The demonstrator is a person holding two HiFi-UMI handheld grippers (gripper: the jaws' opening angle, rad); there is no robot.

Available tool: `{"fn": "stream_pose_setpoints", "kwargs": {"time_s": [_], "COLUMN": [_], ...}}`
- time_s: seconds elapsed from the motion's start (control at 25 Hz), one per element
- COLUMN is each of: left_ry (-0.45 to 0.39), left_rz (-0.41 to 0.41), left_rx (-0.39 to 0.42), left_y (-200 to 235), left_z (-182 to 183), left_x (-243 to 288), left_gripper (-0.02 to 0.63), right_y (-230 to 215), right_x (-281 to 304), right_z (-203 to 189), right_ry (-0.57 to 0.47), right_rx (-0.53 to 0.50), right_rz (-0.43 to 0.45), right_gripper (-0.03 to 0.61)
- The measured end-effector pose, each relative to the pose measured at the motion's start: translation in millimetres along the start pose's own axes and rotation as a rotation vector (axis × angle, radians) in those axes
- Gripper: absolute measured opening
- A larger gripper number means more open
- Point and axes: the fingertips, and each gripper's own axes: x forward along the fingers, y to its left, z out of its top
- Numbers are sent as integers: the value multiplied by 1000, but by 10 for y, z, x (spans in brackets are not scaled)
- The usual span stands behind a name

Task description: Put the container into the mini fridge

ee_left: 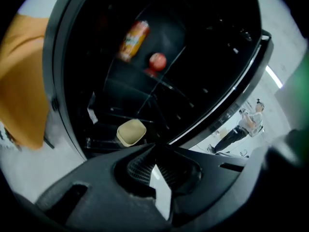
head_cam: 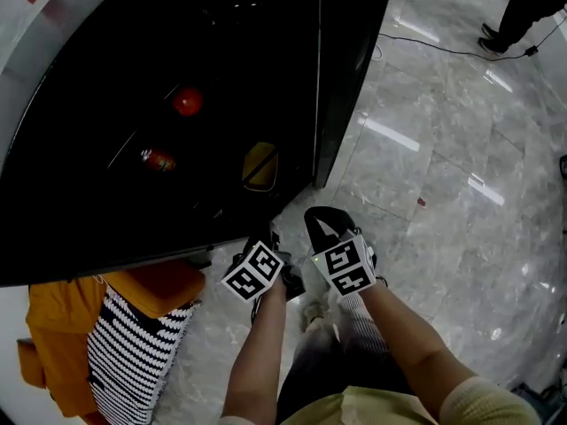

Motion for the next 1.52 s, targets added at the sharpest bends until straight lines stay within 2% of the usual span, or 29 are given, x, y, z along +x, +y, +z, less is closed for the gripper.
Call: {"fn": "stream_pose_setpoints", "kwargs": {"time_s": [0.36, 0.64, 0.8, 0.92, 1.04, 1.24, 1.52], "left_ry": [-41, -6, 15, -2, 9, 21, 15], "left_rz": [3, -35, -69, -99, -136, -113, -101], "left_rx": [125, 211, 215, 235, 295, 435, 438], "left_y": [-270, -516, -624, -694, -790, -819, -786], "left_z": [319, 379, 369, 415, 418, 426, 399], "left_x": [-542, -855, -1008, -1119, -1222, -1318, -1389], "left_gripper": [21, 22, 21, 21, 21, 21, 21], "right_y": [83, 127, 165, 193, 215, 237, 240], "right_x": [-228, -400, -510, -571, -642, -717, -817], "right_z": [338, 553, 641, 685, 718, 729, 670], "right_ry": [-10, -25, -36, -45, -55, -59, -52], "right_rx": [13, 6, 11, 27, 44, 77, 92], "right_rz": [34, 49, 57, 60, 59, 63, 53], "right_gripper": [29, 29, 29, 29, 28, 28, 28]}}
